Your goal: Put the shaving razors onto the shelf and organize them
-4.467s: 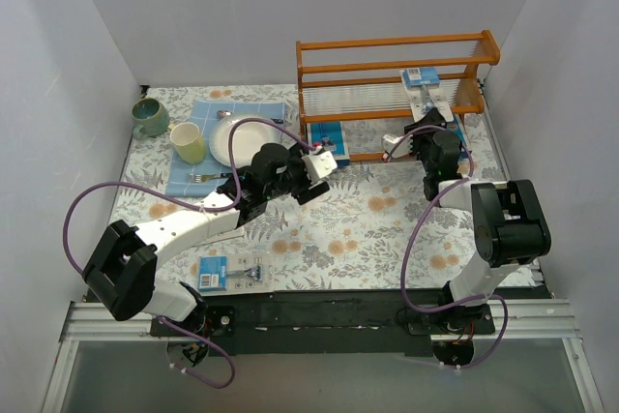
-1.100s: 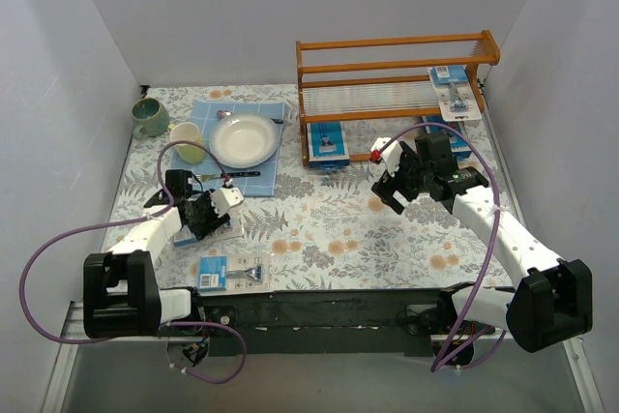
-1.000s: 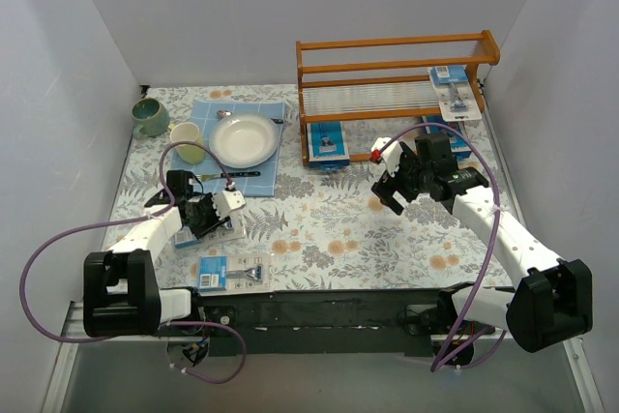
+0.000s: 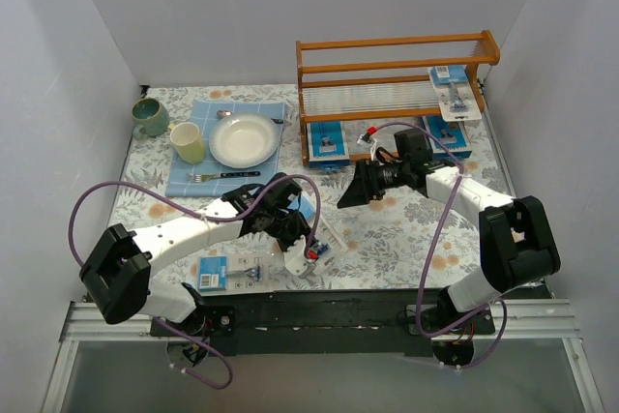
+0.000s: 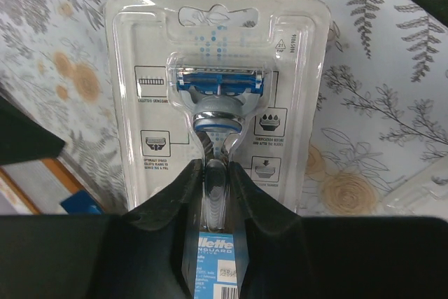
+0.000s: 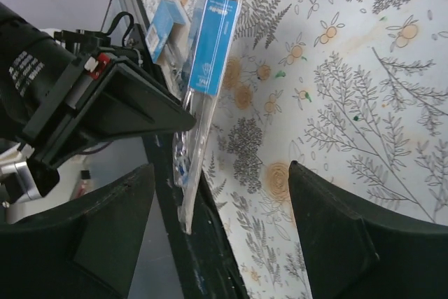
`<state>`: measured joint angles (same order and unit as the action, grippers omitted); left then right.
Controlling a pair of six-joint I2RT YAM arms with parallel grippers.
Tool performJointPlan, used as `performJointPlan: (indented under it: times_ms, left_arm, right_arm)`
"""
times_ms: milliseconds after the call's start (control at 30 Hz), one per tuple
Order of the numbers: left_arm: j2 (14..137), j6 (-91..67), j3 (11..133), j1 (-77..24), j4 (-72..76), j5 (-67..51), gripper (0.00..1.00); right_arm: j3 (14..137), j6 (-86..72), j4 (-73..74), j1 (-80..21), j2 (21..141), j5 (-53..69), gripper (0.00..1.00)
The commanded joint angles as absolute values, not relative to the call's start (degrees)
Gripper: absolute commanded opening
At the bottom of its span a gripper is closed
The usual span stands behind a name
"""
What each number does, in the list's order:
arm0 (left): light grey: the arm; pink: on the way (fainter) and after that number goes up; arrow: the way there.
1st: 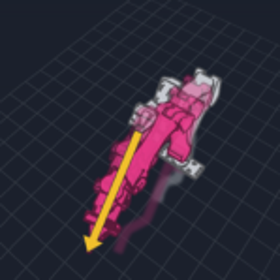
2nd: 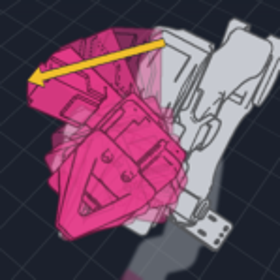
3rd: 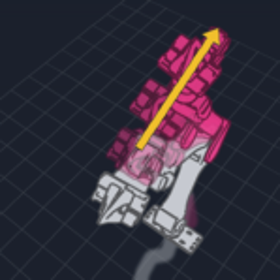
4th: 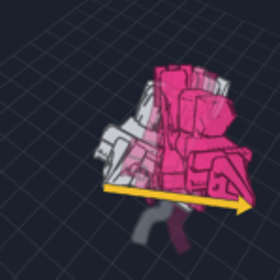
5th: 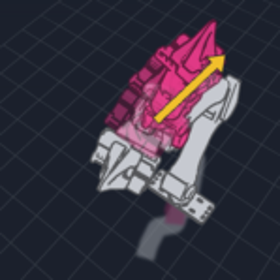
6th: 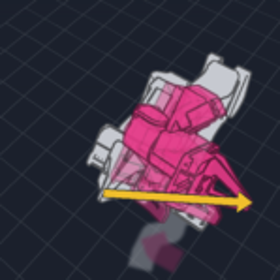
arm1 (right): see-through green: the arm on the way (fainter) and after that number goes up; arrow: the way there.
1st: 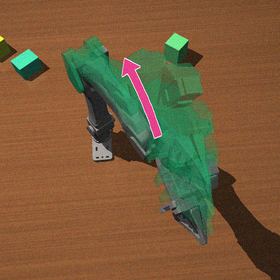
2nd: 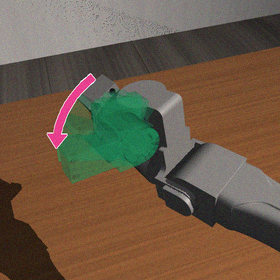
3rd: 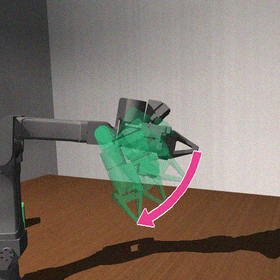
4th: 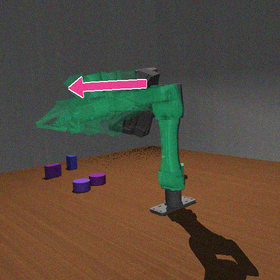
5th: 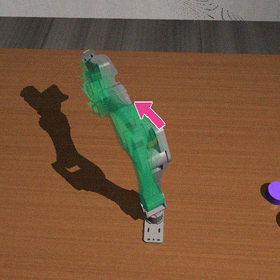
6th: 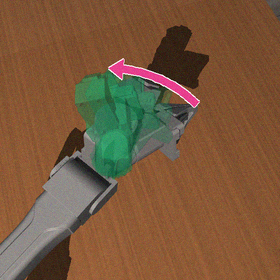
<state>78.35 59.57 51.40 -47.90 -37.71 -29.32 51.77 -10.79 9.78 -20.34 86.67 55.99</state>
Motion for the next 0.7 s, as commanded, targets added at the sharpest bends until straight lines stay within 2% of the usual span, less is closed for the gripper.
performJointPlan:
  times_ms: [0, 167, 300, 400, 433, 467, 500, 533, 633, 667]
  left_arm:
    - [78.05, 60.58, 53.7, -51.15, -32.53, -28.74, 0.02]
    - [78.05, 55.11, 53.53, -56.33, -27.6, -25.58, 0.02]
    - [76.91, 53.0, 52.04, -59.15, -24.62, -23.73, 0.02]
    - [76.38, 51.68, 51.24, -60.47, -22.24, -22.42, 0.03]
    - [76.38, 50.72, 51.24, -60.99, -21.98, -21.89, 0.04]
    - [76.38, 49.93, 51.24, -61.26, -21.97, -20.84, 0.07]
    - [75.94, 48.96, 50.98, -61.43, -20.84, -20.13, 0.21]
    - [75.5, 47.82, 50.11, -61.7, -19.61, -19.43, 0.27]
    - [72.96, 36.0, 48.08, -62.05, -11.82, -14.43, 0.48]
    - [72.17, 25.85, 48.25, -62.05, -10.3, -12.59, 0.52]
  right_arm:
    - [54.49, -16.61, 6.23, -23.37, 87.54, 58.99, 0.83]
    - [55.11, -15.3, 10.01, -27.85, 87.71, 52.92, 0.81]
    - [55.64, -14.59, 12.65, -29.7, 88.42, 50.8, 0.74]
    - [54.5, -15.47, 12.57, -29.79, 88.77, 50.1, 0.61]
    - [53.97, -15.73, 12.31, -29.53, 88.42, 49.84, 0.49]
    - [52.66, -16.17, 10.65, -29.27, 87.72, 49.92, 0.42]
    - [52.04, -17.22, 9.94, -28.92, 87.19, 49.83, 0.36]
    - [51.42, -17.75, 8.89, -28.48, 86.67, 49.75, 0.27]
    - [48.87, -22.13, 4.49, -24.54, 83.59, 50.45, 0.14]
    - [48.43, -23.37, 3.7, -21.39, 81.93, 51.15, 0.11]
